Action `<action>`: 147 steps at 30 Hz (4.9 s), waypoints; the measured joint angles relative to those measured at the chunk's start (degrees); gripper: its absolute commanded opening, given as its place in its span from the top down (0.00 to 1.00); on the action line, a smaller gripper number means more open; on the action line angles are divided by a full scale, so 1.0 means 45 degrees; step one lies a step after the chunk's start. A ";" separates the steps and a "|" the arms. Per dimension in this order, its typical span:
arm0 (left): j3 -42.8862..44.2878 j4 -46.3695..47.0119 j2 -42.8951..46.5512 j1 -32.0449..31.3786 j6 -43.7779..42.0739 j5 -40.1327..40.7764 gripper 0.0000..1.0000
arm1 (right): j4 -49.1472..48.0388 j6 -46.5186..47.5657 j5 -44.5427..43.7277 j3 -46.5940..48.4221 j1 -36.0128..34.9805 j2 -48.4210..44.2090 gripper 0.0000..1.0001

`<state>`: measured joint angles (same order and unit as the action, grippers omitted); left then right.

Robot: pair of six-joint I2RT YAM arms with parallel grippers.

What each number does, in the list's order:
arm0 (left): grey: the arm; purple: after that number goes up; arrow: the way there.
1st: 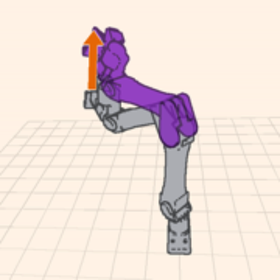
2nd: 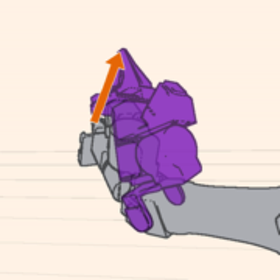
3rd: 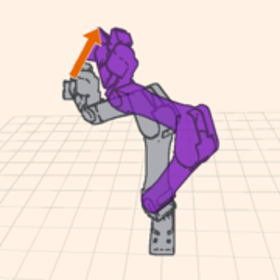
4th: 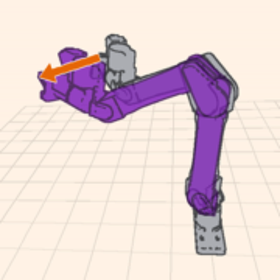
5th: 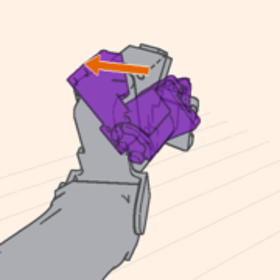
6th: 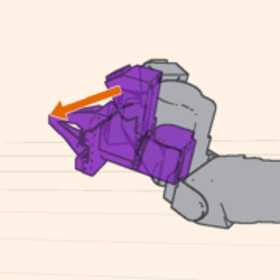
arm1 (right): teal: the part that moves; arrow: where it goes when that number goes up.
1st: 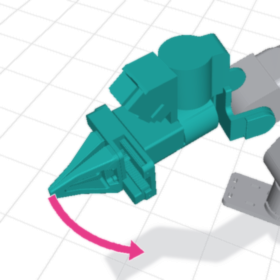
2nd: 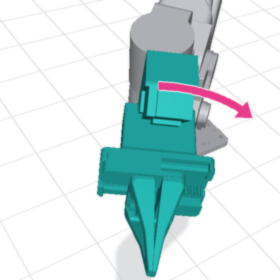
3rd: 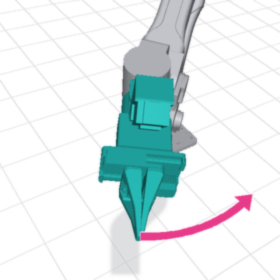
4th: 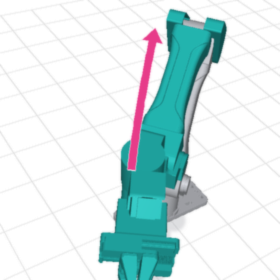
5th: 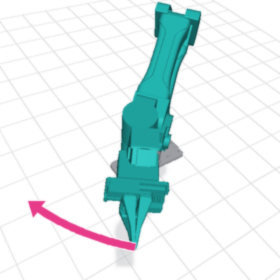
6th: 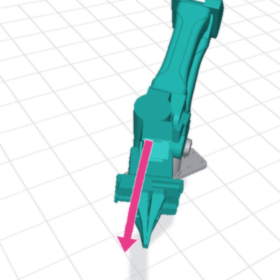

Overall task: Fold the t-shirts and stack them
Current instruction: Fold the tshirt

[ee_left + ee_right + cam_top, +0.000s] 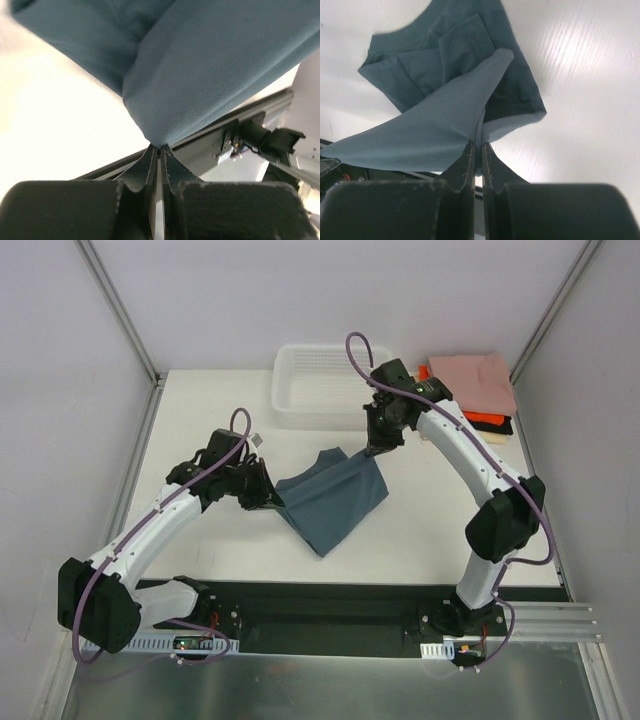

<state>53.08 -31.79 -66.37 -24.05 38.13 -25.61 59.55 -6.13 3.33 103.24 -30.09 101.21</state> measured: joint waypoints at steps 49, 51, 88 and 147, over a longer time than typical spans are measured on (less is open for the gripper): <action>0.1797 0.1413 -0.3832 -0.0257 0.0087 0.3104 0.01 | -0.4401 -0.0146 0.3473 -0.3191 0.0452 0.0957 0.04; 0.1797 0.1783 -0.4386 -0.0243 0.0019 0.3026 0.01 | -0.4561 -0.0049 0.3730 -0.3327 0.0466 0.1224 0.04; 0.2089 0.3308 -0.5853 -0.0194 -0.1399 0.2463 0.01 | -0.6086 -0.1258 0.2880 -0.5843 -0.0461 -0.1365 0.04; -0.3400 0.0432 0.3589 0.0272 0.0729 0.4469 0.01 | -0.7655 -0.1452 -0.0471 -1.0700 -0.1020 -0.2730 0.12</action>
<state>37.78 -29.85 -50.22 -22.83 41.41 -5.50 25.10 -12.67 1.21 55.09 -34.68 88.92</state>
